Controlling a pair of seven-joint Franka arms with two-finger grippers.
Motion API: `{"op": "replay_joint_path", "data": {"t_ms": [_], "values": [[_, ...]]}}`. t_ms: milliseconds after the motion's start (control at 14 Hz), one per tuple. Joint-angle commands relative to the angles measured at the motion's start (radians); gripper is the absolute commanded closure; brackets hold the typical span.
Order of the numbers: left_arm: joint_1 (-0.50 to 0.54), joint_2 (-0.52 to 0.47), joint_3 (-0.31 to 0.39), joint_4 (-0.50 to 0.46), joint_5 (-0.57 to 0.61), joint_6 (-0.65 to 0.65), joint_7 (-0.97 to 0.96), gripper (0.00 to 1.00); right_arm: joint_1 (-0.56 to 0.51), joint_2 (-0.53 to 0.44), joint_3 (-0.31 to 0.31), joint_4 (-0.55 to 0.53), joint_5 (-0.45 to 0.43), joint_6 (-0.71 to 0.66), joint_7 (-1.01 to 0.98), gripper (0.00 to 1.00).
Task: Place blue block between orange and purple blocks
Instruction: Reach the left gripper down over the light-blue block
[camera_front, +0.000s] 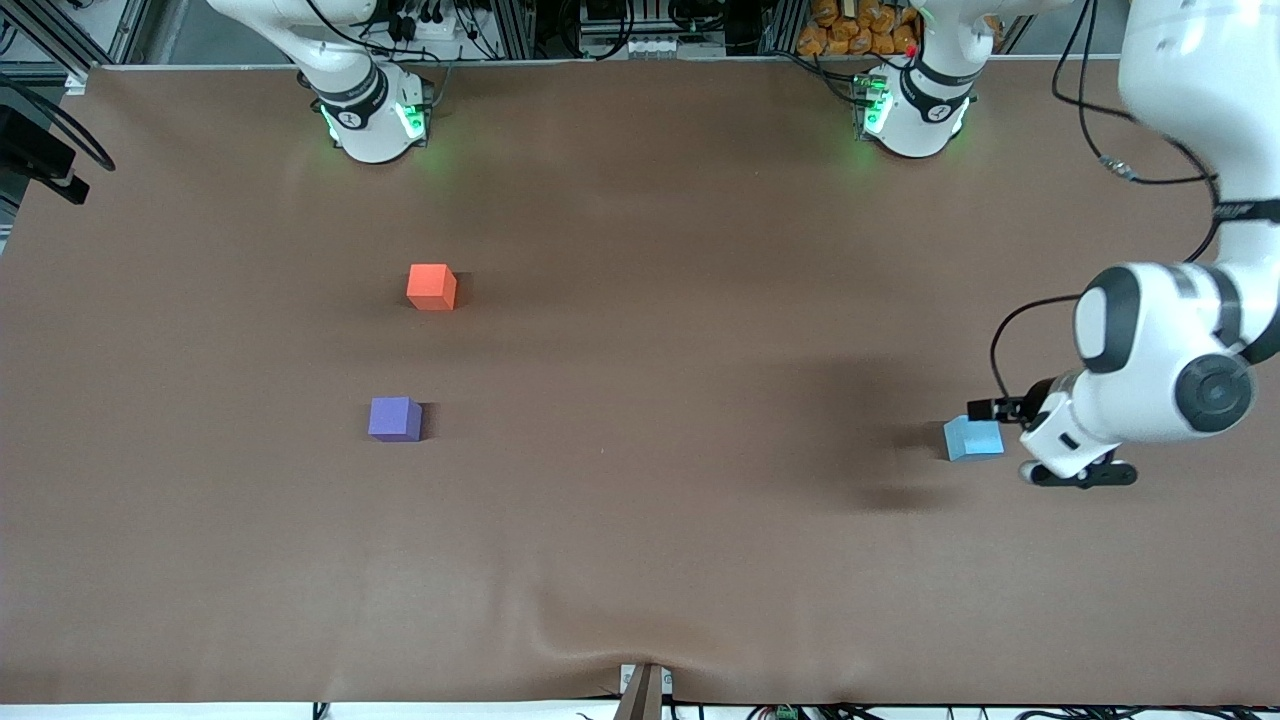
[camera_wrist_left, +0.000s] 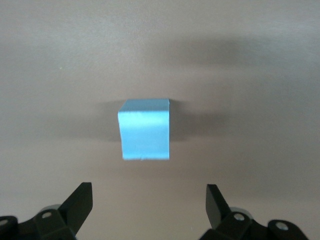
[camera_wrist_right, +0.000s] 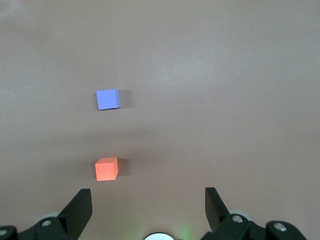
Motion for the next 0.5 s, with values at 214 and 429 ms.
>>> {"op": "replay_joint_path", "data": {"t_ms": [214,429], "values": [[0.027,0.08,-0.002,-0.056,-0.006,0.197,0.0,0.0,-0.002,0.009,-0.002,0.021,0.012,-0.019,0.008,0.0],[0.022,0.127,-0.003,-0.059,-0.006,0.25,-0.005,0.0,-0.002,0.01,0.0,0.023,0.012,-0.019,0.008,0.0]]}}
